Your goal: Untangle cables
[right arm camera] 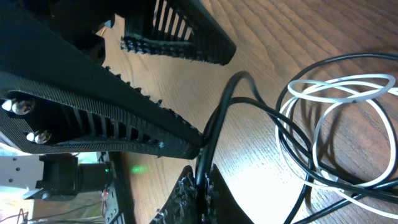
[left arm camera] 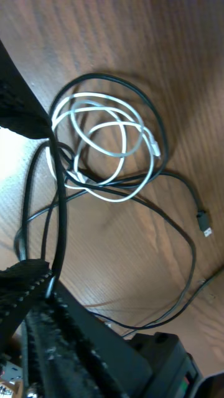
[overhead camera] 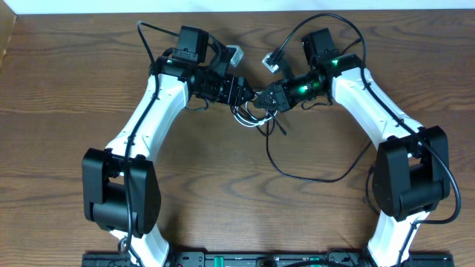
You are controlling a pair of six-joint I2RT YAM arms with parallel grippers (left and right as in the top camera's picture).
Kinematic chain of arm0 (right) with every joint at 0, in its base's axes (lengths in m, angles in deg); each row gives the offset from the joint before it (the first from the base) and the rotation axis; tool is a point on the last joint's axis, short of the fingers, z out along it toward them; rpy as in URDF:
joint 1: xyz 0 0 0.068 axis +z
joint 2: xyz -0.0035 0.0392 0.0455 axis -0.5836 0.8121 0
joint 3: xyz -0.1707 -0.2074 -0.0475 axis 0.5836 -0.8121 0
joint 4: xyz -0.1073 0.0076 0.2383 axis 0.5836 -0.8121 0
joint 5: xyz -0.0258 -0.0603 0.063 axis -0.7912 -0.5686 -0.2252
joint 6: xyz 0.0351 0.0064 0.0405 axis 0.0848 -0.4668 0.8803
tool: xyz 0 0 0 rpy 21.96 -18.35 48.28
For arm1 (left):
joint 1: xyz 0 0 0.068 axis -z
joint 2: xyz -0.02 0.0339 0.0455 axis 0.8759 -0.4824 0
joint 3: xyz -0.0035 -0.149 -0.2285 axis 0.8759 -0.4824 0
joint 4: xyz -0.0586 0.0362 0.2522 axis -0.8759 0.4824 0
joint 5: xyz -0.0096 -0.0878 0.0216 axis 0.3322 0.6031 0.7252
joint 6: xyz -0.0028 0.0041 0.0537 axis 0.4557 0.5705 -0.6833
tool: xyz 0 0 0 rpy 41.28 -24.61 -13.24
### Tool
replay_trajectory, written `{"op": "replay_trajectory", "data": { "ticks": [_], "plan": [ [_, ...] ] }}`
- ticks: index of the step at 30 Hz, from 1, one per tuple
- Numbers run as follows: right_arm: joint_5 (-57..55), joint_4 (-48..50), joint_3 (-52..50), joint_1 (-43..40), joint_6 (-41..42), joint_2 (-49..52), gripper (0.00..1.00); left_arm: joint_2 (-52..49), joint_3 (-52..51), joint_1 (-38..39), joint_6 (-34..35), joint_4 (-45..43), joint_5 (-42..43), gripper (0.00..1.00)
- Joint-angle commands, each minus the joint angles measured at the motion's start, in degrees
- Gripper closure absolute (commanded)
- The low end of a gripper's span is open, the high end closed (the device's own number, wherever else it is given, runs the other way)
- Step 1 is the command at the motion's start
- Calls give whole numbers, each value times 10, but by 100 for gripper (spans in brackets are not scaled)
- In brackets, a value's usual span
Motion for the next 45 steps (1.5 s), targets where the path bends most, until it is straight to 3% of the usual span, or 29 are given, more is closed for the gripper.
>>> {"op": "replay_trajectory", "data": {
  "ticks": [1, 11, 16, 22, 27, 33, 40, 45],
  "plan": [
    [56, -1, 1, 6, 4, -14, 99, -33, 5, 11, -9, -11, 9, 33],
    [62, 4, 1, 5, 4, -14, 99, -71, 5, 22, 4, -13, 9, 36],
    [63, 4, 1, 5, 4, -14, 99, -71, 5, 22, 5, -33, -3, 59],
    [62, -6, 1, 4, 17, -14, 99, -71, 5, 22, 129, -82, -111, 73],
    [33, -26, 1, 1, 34, -14, 99, -70, 5, 19, 166, -112, -120, 92],
    [-30, -64, 1, 1, 39, -14, 98, -52, 14, 10, 183, -138, -58, 92],
    [-209, -73, 1, -5, 170, -14, 99, 7, 14, 0, 186, -105, -36, 92],
    [-218, -72, 1, -25, 174, -14, 99, 73, 14, -24, 184, -69, -37, 93]
  ]
}}
